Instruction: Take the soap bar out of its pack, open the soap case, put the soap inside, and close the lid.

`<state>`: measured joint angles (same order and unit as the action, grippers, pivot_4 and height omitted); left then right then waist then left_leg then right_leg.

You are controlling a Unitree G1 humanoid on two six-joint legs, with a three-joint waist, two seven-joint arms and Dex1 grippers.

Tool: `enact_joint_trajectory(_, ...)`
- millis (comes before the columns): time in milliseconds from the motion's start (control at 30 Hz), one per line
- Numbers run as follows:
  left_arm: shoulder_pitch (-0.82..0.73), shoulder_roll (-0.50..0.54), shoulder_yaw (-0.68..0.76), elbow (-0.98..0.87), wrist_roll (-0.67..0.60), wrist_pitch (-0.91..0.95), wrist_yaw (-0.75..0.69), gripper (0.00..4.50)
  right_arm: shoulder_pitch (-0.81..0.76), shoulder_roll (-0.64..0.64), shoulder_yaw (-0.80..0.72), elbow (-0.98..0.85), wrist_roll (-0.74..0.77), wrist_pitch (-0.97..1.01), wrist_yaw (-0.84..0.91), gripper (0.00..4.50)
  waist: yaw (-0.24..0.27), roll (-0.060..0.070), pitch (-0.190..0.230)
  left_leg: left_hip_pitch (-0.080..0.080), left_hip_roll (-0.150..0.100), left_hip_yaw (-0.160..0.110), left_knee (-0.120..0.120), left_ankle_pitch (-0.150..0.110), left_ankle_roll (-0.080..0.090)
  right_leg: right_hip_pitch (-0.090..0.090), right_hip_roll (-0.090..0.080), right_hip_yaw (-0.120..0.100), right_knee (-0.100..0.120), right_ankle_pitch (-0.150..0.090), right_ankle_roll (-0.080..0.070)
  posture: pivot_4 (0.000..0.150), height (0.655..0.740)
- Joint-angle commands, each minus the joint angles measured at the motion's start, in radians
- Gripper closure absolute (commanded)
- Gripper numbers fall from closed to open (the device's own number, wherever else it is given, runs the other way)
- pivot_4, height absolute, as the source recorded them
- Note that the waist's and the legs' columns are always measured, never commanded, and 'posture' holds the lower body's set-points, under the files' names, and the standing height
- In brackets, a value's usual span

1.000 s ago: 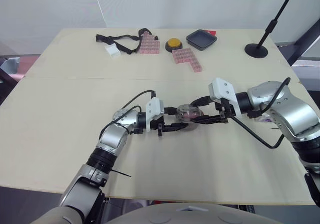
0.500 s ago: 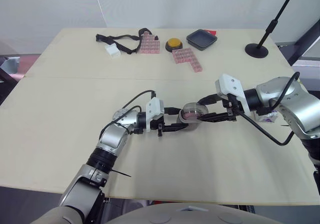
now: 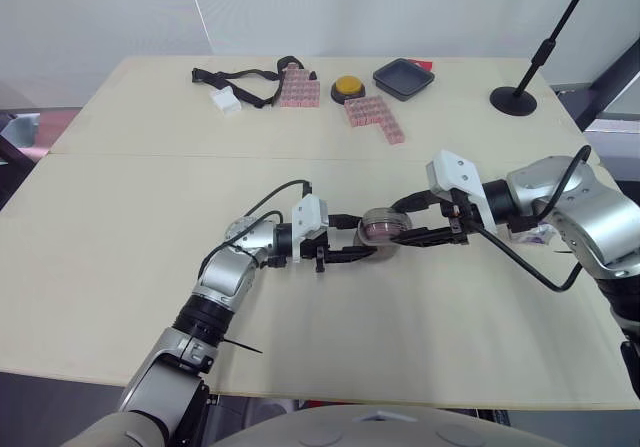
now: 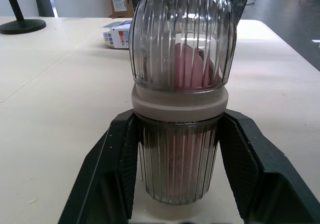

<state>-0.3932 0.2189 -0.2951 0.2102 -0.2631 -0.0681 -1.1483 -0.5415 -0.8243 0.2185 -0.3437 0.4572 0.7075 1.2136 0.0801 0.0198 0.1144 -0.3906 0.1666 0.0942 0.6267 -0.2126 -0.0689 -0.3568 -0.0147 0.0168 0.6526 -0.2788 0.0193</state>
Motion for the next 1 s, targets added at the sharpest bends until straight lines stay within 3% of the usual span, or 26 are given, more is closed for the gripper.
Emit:
enact_joint_trajectory(33, 0.005, 0.010, 0.002, -0.029, 0.004, -0.002, 0.006, 2.63, 0.002, 0.001, -0.003, -0.020, 0.003, -0.016, 0.003, 2.54, 0.000, 0.000, 0.000, 0.000, 0.000, 0.000, 0.000, 0.000, 0.000, 0.000, 0.000, 0.000, 0.000, 0.000, 0.000, 0.150, 0.7400)
enact_joint_trajectory(1000, 0.004, 0.011, 0.004, -0.033, 0.002, 0.006, 0.011, 2.63, 0.034, 0.001, 0.058, 0.042, -0.052, -0.067, 0.005, 2.54, -0.001, 0.000, 0.000, 0.000, 0.000, 0.000, 0.000, 0.000, 0.000, 0.000, 0.000, 0.000, 0.000, 0.000, 0.000, 0.150, 0.7400)
